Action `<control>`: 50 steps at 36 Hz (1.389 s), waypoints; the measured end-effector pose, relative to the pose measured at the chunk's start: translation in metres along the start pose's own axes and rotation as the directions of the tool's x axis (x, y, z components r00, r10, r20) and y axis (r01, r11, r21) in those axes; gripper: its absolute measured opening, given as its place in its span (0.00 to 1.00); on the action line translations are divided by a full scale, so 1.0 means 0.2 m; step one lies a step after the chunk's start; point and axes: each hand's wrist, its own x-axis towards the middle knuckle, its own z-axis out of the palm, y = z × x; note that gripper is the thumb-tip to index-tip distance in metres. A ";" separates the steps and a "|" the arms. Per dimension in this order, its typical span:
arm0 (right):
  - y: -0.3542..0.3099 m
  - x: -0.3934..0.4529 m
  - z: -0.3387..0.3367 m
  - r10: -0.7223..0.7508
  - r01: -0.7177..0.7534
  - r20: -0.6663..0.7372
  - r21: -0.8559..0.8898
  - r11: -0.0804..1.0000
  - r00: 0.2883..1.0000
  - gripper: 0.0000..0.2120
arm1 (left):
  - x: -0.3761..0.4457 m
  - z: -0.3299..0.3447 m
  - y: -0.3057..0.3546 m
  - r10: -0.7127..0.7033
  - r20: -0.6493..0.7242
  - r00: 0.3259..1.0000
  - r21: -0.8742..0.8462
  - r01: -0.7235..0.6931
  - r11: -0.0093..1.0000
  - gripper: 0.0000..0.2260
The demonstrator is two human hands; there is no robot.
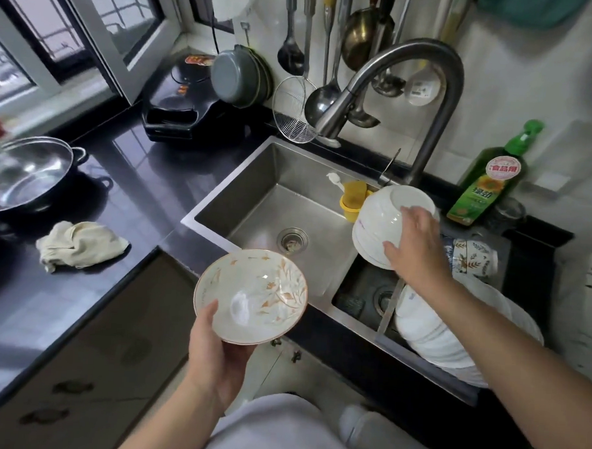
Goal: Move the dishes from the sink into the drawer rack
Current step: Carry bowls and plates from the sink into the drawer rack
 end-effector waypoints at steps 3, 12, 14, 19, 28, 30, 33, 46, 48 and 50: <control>0.11 0.15 0.01 -0.003 0.019 0.056 -0.282 0.959 0.998 0.50 | -0.01 0.01 0.00 -0.005 -0.012 1.000 0.017 0.005 1.000 0.15; 0.16 0.17 0.12 -0.126 0.146 0.075 -0.383 0.912 0.989 0.45 | -0.02 0.00 0.01 0.008 -0.044 0.999 0.019 -0.007 1.000 0.13; 0.16 0.15 0.12 -0.142 0.157 0.068 -0.345 0.925 0.988 0.43 | -0.03 0.00 0.02 0.008 -0.044 0.999 0.021 -0.007 1.000 0.13; 0.20 0.12 0.13 -0.149 0.157 0.049 -0.303 0.940 0.988 0.42 | -0.03 0.01 0.00 -0.011 -0.036 0.999 0.028 0.012 1.000 0.14; 0.21 0.12 0.10 -0.175 0.183 0.056 -0.314 0.932 0.983 0.38 | -0.03 0.03 -0.02 -0.023 0.003 1.000 0.066 0.023 0.998 0.11; 0.21 0.13 0.10 -0.173 0.181 0.055 -0.314 0.932 0.983 0.38 | -0.03 0.04 -0.02 -0.019 0.012 1.000 0.067 0.019 0.998 0.11; 0.22 0.15 0.10 -0.169 0.176 0.049 -0.309 0.935 0.984 0.39 | -0.03 0.04 -0.01 -0.015 0.020 1.000 0.068 0.014 0.998 0.12; 0.25 0.14 0.04 -0.277 0.250 -0.066 -0.268 0.930 0.959 0.39 | 0.00 0.04 0.00 -0.021 0.003 1.000 0.077 0.021 0.997 0.16; 0.26 0.11 0.00 -0.279 0.249 -0.091 -0.251 0.935 0.956 0.40 | 0.01 0.05 0.00 -0.023 0.008 1.000 0.082 0.022 0.996 0.16; 0.25 0.06 -0.07 -0.273 0.240 -0.147 -0.207 0.948 0.951 0.39 | 0.02 0.06 0.00 -0.019 0.037 0.999 0.097 0.015 0.995 0.15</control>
